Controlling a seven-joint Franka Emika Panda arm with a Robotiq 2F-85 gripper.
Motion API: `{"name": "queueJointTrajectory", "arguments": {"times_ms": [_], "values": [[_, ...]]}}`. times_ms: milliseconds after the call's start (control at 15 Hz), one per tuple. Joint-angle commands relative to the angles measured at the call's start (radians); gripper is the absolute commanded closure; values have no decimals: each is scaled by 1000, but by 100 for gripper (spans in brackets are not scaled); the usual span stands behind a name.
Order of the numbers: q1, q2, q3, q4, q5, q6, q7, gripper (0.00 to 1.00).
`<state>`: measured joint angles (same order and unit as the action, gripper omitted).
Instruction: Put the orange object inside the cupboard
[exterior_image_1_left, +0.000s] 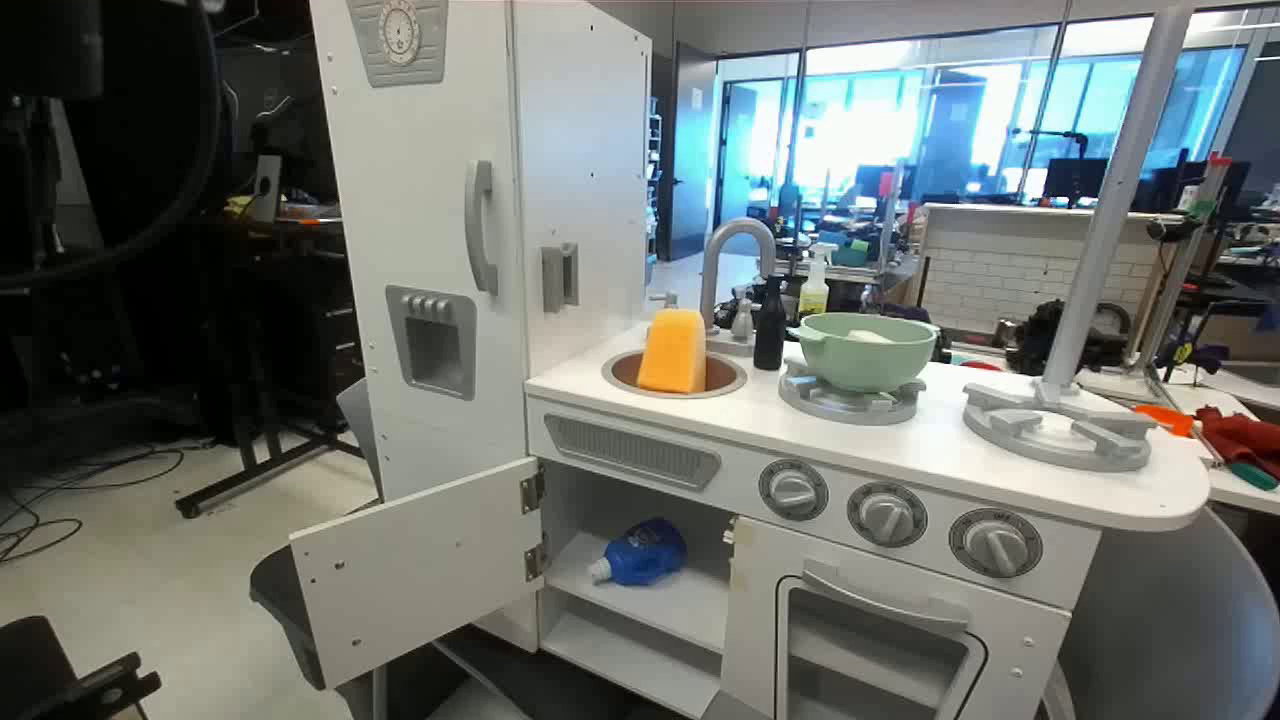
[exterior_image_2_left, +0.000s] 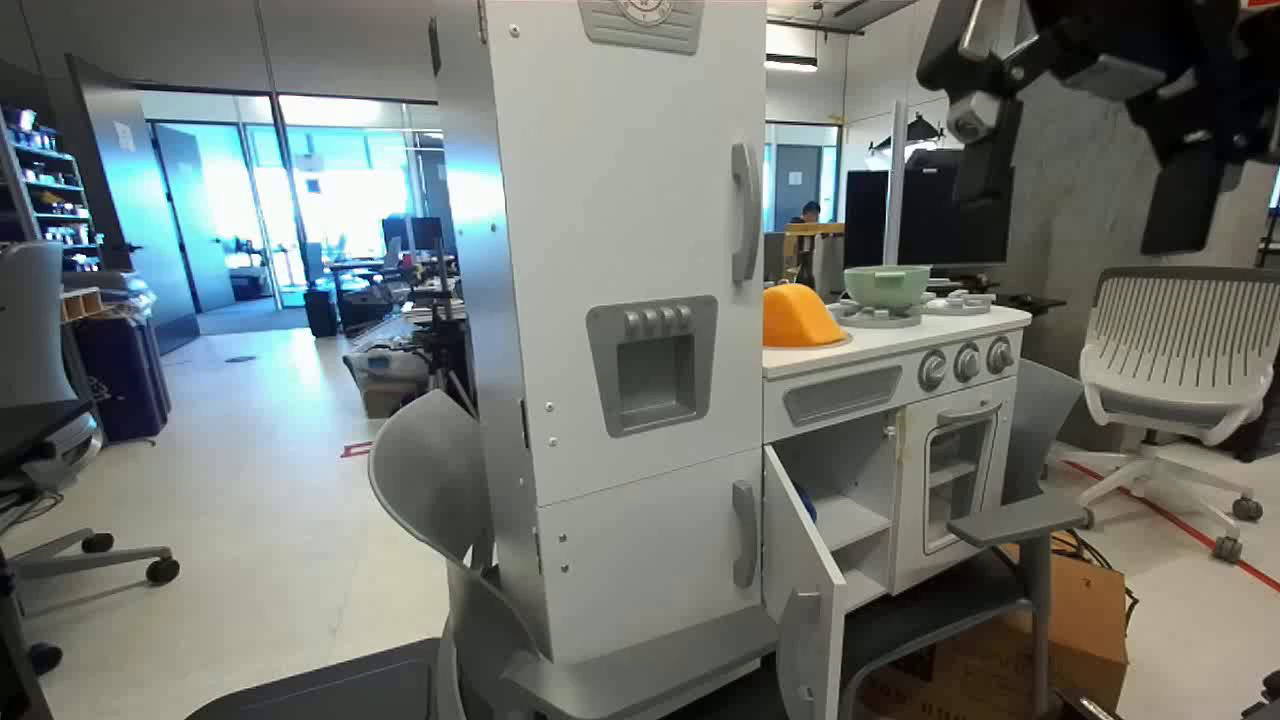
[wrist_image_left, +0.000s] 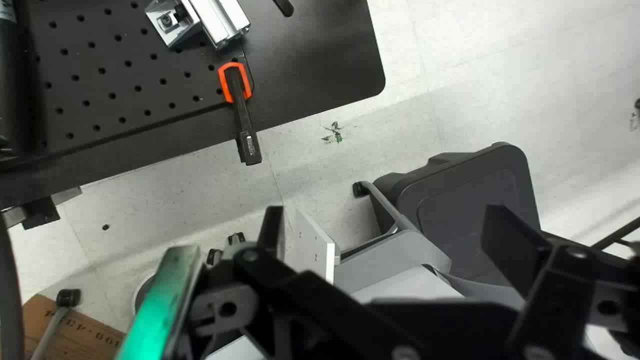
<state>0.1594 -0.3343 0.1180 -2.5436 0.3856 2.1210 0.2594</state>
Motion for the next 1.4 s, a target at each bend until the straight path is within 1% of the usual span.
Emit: {"name": "queueJointTrajectory", "arguments": {"times_ms": [0, 400, 533, 667, 733, 867, 933, 1000, 1133, 1200, 1333], "values": [[-9, 0, 8, 1, 2, -3, -2, 0], [-9, 0, 8, 1, 2, -3, -2, 0], [-17, -20, 2, -10, -14, 4, -20, 0], [-63, -60, -22, -33, -108, 12, -57, 0], [-109, -82, -53, -33, -186, 17, -97, 0], [-177, -104, -95, -17, -306, 19, -135, 0], [-208, -102, -126, 5, -345, 23, -174, 0], [-240, -83, -160, 34, -381, 51, -216, 0], [-285, -35, -227, 116, -416, 102, -304, 0], [-294, -3, -251, 159, -413, 139, -335, 0], [-290, 65, -287, 242, -382, 211, -399, 0]]}}
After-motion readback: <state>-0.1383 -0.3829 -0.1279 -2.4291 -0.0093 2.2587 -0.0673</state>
